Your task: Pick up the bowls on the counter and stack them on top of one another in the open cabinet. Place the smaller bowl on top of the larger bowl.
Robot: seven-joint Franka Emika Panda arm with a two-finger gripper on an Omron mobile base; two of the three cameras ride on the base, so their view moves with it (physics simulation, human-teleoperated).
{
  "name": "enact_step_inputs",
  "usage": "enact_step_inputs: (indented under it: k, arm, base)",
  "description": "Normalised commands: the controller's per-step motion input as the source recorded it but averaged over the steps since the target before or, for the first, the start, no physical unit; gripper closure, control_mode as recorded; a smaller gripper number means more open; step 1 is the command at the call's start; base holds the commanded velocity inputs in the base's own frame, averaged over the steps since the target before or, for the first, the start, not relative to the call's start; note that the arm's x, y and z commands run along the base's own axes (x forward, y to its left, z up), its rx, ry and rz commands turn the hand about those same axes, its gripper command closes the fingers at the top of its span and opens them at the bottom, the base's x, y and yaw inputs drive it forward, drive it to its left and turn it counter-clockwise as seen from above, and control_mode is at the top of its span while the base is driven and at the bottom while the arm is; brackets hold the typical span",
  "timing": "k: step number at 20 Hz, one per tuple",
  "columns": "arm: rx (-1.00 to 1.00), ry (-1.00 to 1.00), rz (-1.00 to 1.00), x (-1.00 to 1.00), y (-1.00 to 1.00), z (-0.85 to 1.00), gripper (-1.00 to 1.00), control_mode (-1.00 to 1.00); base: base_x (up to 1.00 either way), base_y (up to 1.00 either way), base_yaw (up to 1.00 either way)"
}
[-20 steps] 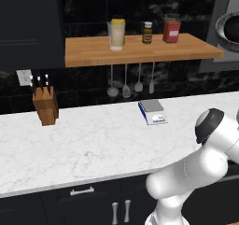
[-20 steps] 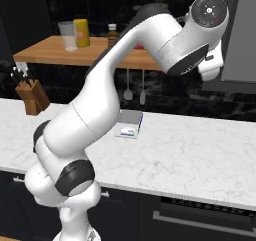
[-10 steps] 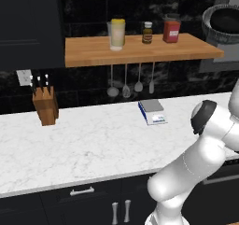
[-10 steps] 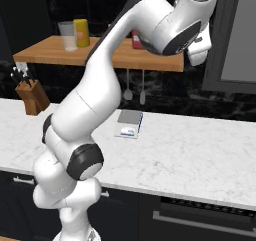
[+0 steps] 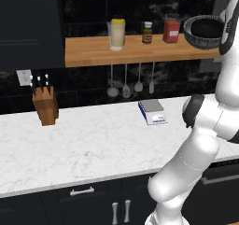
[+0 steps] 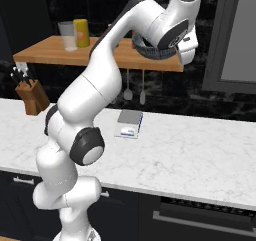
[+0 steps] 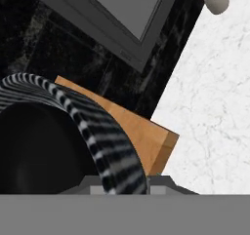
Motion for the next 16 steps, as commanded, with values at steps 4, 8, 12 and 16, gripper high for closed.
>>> enact_step_inputs:
  k: [4, 8, 12, 16]
  arm:
    - [0.0, 0.02, 0.0, 0.72, 0.32, -0.29, 1.0, -1.0]
    - [0.0, 0.0, 0.0, 0.59, 0.1, -0.19, 1.0, -1.0]
    - [0.0, 0.0, 0.0, 0.58, 0.0, -0.19, 1.0, -1.0]
    - [0.0, 0.02, -0.03, 0.34, 0.09, 0.0, -1.0, -1.0]
  base:
    - [0.0, 0.0, 0.0]
    - [0.0, 0.0, 0.0]
    - [0.0, 0.0, 0.0]
    - [0.0, 0.0, 0.0]
